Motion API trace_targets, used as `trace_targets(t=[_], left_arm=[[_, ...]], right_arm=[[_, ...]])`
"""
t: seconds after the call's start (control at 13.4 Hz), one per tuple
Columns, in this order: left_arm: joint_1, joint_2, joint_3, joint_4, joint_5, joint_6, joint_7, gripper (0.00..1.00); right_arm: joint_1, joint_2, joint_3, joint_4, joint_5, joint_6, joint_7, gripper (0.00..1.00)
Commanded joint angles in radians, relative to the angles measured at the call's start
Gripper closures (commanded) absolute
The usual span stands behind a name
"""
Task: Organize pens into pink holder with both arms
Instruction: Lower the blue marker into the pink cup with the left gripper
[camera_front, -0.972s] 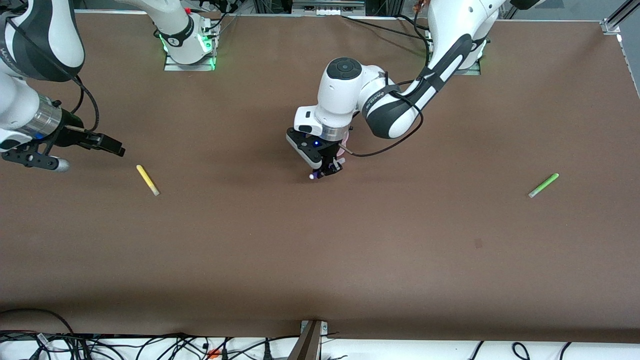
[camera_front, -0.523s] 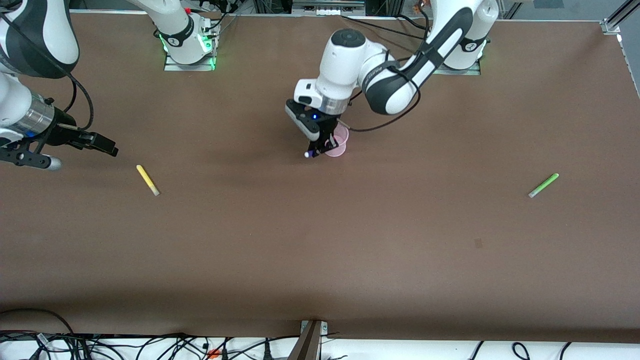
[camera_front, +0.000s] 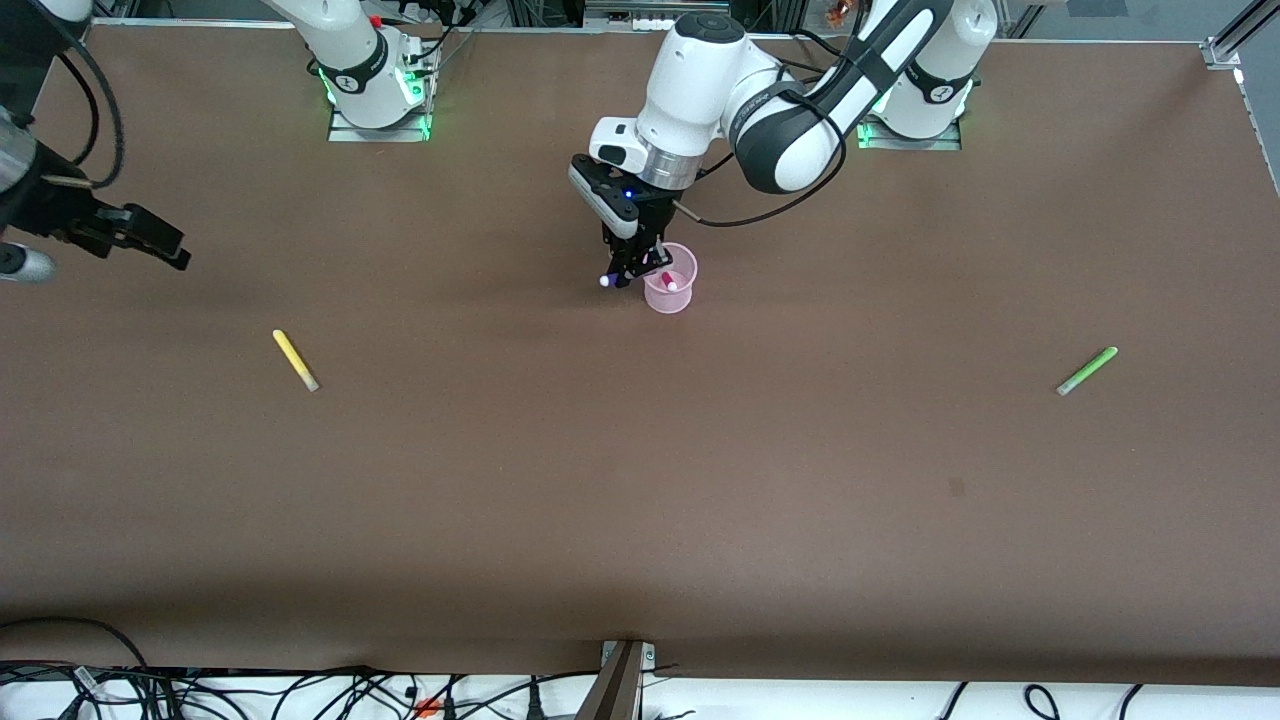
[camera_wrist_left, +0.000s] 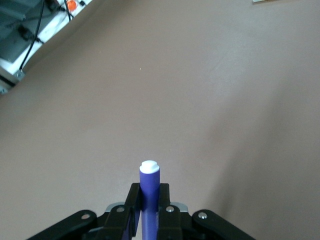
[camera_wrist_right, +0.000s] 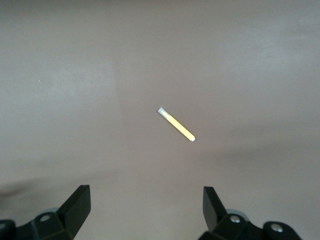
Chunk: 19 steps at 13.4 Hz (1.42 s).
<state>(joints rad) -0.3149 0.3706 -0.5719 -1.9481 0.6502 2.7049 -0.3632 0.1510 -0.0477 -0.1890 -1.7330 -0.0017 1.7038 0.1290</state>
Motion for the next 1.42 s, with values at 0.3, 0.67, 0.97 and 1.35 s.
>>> trace_targets(t=[0.3, 0.67, 0.97, 1.35], left_arm=[[0.092, -0.074, -0.016, -0.204, 0.196, 0.202, -0.033, 1.00], [0.100, -0.113, -0.013, -0.229, 0.201, 0.329, -0.033, 1.00], [0.111, -0.148, -0.014, -0.291, 0.273, 0.386, -0.033, 1.00], [0.154, -0.136, -0.014, -0.327, 0.414, 0.429, -0.037, 1.00]], right_arm=[[-0.024, 0.045, 0.019, 0.036, -0.014, -0.012, 0.001, 0.00], [-0.025, 0.065, 0.019, 0.036, -0.015, -0.010, 0.001, 0.00], [-0.027, 0.069, 0.019, 0.035, -0.015, -0.024, 0.001, 0.00], [-0.025, 0.127, 0.019, 0.029, -0.011, -0.024, 0.001, 0.00]])
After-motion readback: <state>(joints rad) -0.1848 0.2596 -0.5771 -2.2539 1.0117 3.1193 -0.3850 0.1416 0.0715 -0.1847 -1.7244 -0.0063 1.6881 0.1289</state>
